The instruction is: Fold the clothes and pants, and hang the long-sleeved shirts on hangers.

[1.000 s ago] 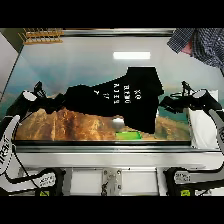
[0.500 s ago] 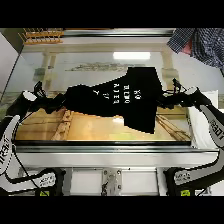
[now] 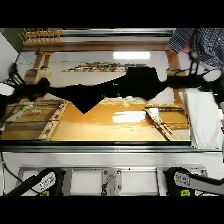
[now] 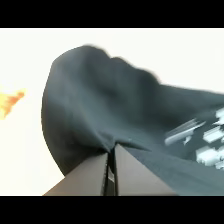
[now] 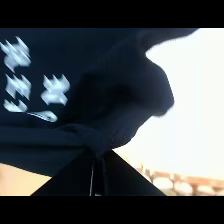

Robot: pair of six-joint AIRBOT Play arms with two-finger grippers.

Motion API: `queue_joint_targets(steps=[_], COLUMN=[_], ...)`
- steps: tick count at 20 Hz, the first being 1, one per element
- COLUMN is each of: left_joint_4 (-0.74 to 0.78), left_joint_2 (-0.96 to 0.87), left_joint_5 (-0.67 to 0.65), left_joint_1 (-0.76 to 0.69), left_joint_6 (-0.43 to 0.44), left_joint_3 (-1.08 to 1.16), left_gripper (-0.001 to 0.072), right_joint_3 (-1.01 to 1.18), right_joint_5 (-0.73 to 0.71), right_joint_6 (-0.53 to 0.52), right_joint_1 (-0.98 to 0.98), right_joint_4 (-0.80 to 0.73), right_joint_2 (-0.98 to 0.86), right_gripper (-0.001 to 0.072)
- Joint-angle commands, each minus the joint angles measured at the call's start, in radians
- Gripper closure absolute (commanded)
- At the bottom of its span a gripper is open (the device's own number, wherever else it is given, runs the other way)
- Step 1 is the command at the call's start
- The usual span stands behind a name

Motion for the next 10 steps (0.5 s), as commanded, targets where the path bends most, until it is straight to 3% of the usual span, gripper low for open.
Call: queue_joint_targets(steps=[1, 6, 10], left_joint_4=[0.004, 0.004, 0.031], left_joint_2=[0.214, 0.520, 0.704], left_joint_5=[-0.020, -0.018, -0.014], left_joint_1=[0.029, 0.029, 0.029], left_joint_6=[0.000, 0.001, -0.004], left_joint_3=[0.179, 0.397, 0.431], left_gripper=[0.0700, 0.0701, 0.0700], right_joint_3=[0.144, 0.193, 0.192], right_joint_5=[-0.029, -0.223, -0.240], right_joint_6=[-0.002, -0.001, 0.001], right_joint_1=[-0.001, -0.001, 0.000], right_joint_4=[-0.055, -0.077, -0.077], right_joint_2=[0.238, 0.588, 0.763], right_gripper=[0.0690, 0.0690, 0.0690])
